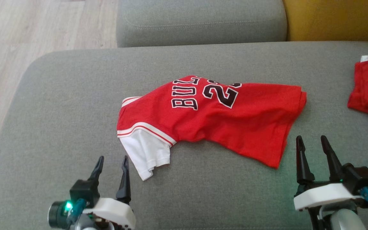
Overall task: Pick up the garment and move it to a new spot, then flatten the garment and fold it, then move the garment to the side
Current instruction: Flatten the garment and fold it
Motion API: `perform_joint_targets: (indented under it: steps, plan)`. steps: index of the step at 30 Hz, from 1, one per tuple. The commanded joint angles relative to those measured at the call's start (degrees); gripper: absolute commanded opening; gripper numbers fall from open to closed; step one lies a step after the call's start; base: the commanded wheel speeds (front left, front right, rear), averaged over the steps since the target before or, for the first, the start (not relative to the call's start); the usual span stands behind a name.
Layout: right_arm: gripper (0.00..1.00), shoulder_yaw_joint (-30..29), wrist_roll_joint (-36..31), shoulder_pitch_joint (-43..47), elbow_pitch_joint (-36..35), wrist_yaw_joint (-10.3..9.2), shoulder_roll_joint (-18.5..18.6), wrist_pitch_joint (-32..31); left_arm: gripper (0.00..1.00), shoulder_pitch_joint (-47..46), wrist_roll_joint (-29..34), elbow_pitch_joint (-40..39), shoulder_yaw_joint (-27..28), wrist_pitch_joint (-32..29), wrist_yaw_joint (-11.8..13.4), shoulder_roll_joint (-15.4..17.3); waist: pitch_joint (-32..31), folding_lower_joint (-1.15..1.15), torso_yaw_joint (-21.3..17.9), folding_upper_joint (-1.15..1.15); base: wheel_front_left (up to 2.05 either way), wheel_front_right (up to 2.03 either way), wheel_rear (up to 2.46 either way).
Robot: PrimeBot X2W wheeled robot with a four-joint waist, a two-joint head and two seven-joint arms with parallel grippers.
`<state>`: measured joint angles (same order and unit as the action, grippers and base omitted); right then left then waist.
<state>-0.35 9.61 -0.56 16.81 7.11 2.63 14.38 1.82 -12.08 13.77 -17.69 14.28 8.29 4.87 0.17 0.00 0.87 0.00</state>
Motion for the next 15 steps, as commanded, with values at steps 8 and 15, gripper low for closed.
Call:
perform_joint_targets:
  steps: [8, 15]
  plan:
    - [1.00, 1.28, 0.31, -3.15, -2.27, 0.37, 0.25, 0.62, 1.00, -3.79, -1.70, 5.71, 0.50, -0.94, -2.28, -0.94, 2.73, 0.00, -0.62, 0.00, 0.00, 0.00, 0.00]
    - [1.00, 1.79, 0.38, -4.24, -2.40, 0.37, 0.25, 0.62, 1.00, -6.91, -6.56, 11.12, -0.22, -3.83, -4.29, -1.62, 4.87, 0.00, -1.64, 0.00, 0.00, 0.00, 0.00]
